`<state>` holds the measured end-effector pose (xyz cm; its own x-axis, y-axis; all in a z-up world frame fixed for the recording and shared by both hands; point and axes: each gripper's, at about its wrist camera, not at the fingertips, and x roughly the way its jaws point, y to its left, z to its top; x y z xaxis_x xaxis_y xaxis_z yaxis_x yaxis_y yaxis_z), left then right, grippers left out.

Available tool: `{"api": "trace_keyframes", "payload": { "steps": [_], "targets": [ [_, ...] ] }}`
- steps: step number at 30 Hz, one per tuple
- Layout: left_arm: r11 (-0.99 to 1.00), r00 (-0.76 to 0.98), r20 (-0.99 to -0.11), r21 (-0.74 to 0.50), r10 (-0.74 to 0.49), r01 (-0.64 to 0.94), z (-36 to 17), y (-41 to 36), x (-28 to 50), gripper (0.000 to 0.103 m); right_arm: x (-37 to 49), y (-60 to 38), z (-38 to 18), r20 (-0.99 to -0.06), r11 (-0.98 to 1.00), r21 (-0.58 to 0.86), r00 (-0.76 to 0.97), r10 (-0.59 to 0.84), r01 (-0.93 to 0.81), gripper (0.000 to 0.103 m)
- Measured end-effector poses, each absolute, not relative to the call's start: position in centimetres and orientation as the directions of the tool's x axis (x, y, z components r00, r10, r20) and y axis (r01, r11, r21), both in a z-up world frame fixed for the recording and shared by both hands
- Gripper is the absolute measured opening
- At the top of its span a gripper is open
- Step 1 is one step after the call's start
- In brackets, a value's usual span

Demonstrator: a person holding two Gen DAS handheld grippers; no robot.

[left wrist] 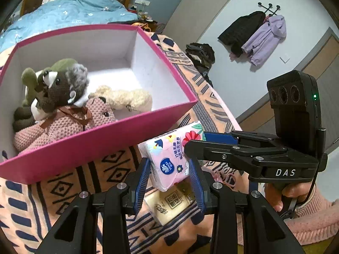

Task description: Organize objects

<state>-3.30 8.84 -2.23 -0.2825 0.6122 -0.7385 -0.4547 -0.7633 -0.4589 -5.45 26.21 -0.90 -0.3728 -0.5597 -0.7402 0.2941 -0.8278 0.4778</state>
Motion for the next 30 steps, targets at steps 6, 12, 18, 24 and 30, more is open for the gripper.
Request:
{"api": "trace_keyframes", "payload": {
  "steps": [6,12,18,24,30],
  "targets": [
    [-0.76,-0.31,-0.719,-0.457,0.622,-0.462,-1.0,8.6,-3.3,0.038,-5.3,26.0,0.7,-0.726,-0.825,0.469,-0.395,-0.564,0.316,0.043],
    [-0.76,-0.331,-0.708,-0.451,0.624,-0.468,-0.2,8.4,-3.2,0.038,-5.4,25.8,1.6,-0.716,-0.824,0.46,-0.411,-0.564,0.331,0.043],
    [-0.761,-0.347,-0.699,-0.446,0.625,-0.472,0.5,8.0,-3.2,0.038,-5.6,25.8,2.3,-0.707,-0.822,0.457,-0.422,-0.567,0.339,0.043],
    [-0.761,-0.356,-0.694,-0.441,0.626,-0.477,0.9,7.9,-3.2,0.038,-5.7,25.8,2.8,-0.7,-0.821,0.456,-0.432,-0.569,0.344,0.043],
    [-0.761,-0.331,-0.712,-0.441,0.62,-0.477,0.0,8.4,-3.4,0.038,-6.0,25.9,1.8,-0.717,-0.825,0.457,-0.411,-0.562,0.332,0.043]
  ]
}}
